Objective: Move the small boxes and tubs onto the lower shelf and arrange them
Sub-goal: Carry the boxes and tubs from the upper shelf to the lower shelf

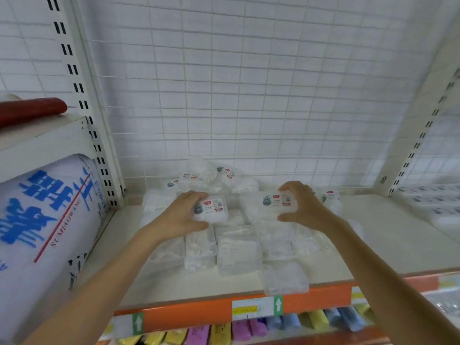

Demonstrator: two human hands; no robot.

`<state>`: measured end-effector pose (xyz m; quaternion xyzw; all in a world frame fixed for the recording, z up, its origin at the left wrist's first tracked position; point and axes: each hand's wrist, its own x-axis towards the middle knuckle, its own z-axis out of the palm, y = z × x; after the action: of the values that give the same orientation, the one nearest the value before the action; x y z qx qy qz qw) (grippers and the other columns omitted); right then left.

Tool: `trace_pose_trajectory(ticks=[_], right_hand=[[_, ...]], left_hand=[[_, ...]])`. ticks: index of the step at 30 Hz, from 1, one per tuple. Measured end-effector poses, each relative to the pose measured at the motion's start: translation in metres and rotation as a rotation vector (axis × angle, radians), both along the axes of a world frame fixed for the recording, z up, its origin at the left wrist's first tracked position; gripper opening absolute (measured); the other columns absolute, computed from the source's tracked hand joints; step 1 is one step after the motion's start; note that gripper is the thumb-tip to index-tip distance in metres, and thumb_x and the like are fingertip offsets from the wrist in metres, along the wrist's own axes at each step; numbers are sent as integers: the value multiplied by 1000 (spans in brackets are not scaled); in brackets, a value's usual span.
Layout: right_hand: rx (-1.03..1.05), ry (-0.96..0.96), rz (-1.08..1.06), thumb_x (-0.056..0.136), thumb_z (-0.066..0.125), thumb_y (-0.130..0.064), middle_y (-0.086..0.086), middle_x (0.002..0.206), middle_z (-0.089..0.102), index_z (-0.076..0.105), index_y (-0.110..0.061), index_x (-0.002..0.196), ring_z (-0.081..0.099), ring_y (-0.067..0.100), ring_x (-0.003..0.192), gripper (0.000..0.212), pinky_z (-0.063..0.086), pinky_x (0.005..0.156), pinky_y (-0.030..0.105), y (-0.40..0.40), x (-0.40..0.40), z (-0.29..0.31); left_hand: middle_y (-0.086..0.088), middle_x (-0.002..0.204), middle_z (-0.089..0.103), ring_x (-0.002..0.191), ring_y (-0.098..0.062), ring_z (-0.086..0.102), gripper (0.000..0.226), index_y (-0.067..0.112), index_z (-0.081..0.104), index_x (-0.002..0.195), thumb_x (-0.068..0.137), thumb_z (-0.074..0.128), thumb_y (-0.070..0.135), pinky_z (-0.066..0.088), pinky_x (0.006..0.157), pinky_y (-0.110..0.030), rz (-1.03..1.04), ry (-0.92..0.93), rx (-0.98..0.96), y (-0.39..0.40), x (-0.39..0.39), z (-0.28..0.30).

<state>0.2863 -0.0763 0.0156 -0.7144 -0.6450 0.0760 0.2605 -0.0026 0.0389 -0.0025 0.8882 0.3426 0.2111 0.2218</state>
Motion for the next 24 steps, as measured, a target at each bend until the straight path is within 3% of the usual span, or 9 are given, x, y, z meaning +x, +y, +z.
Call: trace_pose_trajectory(ticks=[3, 6, 9, 13, 17, 20, 24], right_hand=[[116, -6, -44, 73, 74, -16, -1, 127, 39, 38, -16, 132, 31, 9, 113, 70, 27, 96, 22, -29, 6, 0], [166, -37, -107, 76, 71, -13, -2, 129, 34, 32, -18, 139, 27, 12, 119, 74, 26, 95, 20, -66, 18, 2], [219, -94, -165, 73, 73, -7, 2, 129, 36, 41, -14, 132, 30, 16, 116, 67, 28, 91, 20, -114, 35, 0], [261, -116, -281, 62, 78, -2, 8, 122, 43, 50, -9, 123, 40, 21, 108, 67, 40, 86, 30, -185, 63, -9], [254, -121, -426, 61, 79, -3, 5, 118, 46, 51, -9, 123, 38, 14, 104, 68, 37, 83, 26, -266, 94, -20], [244, -107, -522, 64, 79, -6, 7, 122, 47, 49, -8, 127, 39, 15, 107, 71, 38, 86, 29, -329, 119, -31], [195, -37, -656, 69, 79, -11, 1, 126, 41, 44, -11, 133, 37, 16, 114, 73, 34, 95, 29, -412, 148, -51]], left_hand=[[-2, 128, 44, 119, -17, 37, 72, 14, 39, 135, 73, 75, 20, 26, 93, -19, 10, -84, 107, -2, 7, 2], [1, 129, 40, 116, -7, 30, 72, 14, 37, 135, 74, 74, 16, 23, 93, -12, -40, -161, 195, -15, 21, 13], [7, 123, 35, 110, 3, 23, 67, 19, 41, 130, 73, 75, 13, 19, 90, 2, -137, -230, 271, -42, 47, 26], [6, 117, 34, 110, 0, 28, 69, 32, 40, 124, 69, 78, 13, 19, 91, 4, -275, -265, 271, -81, 99, 26], [3, 121, 37, 111, -2, 29, 71, 13, 42, 131, 70, 76, 24, 20, 93, -4, -382, -240, 197, -134, 166, 9], [3, 118, 39, 110, -5, 32, 78, 9, 45, 127, 61, 62, 48, 23, 93, -9, -459, -216, 169, -177, 219, -7], [-7, 122, 45, 113, -16, 40, 71, 5, 48, 126, 66, 79, 28, 30, 94, -17, -539, -200, 109, -236, 282, -28]])
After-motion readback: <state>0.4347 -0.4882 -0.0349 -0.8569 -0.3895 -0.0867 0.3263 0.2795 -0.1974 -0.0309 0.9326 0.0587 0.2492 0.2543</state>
